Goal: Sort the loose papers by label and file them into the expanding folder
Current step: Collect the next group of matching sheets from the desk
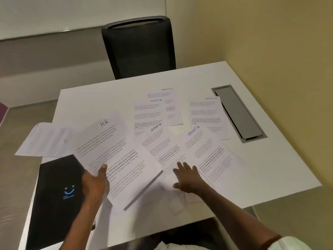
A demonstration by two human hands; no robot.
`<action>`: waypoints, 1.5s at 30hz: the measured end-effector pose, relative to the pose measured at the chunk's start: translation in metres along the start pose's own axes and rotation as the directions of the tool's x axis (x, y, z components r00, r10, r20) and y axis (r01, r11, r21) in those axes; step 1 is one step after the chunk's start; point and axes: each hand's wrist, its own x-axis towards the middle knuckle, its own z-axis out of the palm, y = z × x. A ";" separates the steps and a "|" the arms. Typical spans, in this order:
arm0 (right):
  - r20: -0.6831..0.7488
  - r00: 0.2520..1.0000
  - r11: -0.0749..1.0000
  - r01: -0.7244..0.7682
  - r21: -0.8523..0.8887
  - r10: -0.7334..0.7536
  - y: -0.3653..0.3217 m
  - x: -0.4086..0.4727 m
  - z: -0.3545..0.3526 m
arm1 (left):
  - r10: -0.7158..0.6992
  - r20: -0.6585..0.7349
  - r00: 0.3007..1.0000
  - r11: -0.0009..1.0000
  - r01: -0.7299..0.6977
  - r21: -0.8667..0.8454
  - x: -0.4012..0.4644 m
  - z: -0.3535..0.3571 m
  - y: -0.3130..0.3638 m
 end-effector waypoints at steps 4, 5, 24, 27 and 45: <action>0.035 0.996 0.996 -0.086 -0.022 0.086 0.043 0.003 0.010 | -0.044 -0.014 0.999 0.999 0.044 -0.022 0.002 -0.012 -0.007; 0.036 0.994 0.994 -0.107 -0.009 0.107 0.052 0.005 0.004 | -0.047 -0.013 0.999 0.999 0.047 -0.018 0.003 -0.013 -0.009; -0.189 0.740 0.750 -0.567 0.341 0.645 0.141 -0.002 -0.029 | -0.050 0.067 0.997 0.997 0.046 0.058 -0.028 0.048 0.013; -0.162 0.747 0.741 -0.558 0.373 0.644 0.137 -0.005 -0.035 | -0.027 0.107 0.994 0.995 0.017 0.094 -0.039 0.060 0.014; -0.734 0.599 0.941 -0.289 0.175 0.320 0.185 -0.033 -0.116 | 0.011 0.111 0.994 0.999 -0.017 0.047 -0.077 0.099 0.030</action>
